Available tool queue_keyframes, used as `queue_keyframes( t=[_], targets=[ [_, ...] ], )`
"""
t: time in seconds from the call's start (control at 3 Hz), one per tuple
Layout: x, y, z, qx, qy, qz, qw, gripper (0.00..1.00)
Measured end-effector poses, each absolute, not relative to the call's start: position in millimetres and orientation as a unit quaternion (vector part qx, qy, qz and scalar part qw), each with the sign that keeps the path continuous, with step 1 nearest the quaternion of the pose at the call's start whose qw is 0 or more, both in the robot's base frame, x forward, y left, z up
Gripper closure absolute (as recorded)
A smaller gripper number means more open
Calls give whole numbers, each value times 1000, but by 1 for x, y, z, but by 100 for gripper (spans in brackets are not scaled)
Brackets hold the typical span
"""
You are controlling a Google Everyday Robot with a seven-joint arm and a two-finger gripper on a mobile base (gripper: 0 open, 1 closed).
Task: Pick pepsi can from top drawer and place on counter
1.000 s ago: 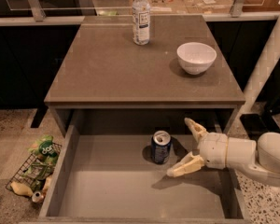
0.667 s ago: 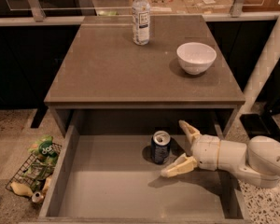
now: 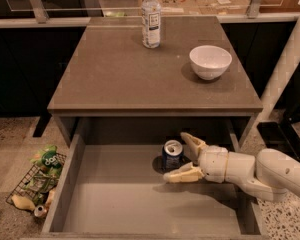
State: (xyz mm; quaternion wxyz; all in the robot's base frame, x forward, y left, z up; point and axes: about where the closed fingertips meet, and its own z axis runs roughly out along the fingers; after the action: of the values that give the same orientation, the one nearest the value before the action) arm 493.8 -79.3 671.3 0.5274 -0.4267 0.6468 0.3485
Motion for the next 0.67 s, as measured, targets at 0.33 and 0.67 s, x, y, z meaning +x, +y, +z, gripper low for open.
queue_keyframes(
  t=[0.33, 0.67],
  targets=[
    [494, -75, 672, -424, 639, 357, 534, 42],
    [494, -74, 672, -425, 638, 357, 533, 65]
  ],
)
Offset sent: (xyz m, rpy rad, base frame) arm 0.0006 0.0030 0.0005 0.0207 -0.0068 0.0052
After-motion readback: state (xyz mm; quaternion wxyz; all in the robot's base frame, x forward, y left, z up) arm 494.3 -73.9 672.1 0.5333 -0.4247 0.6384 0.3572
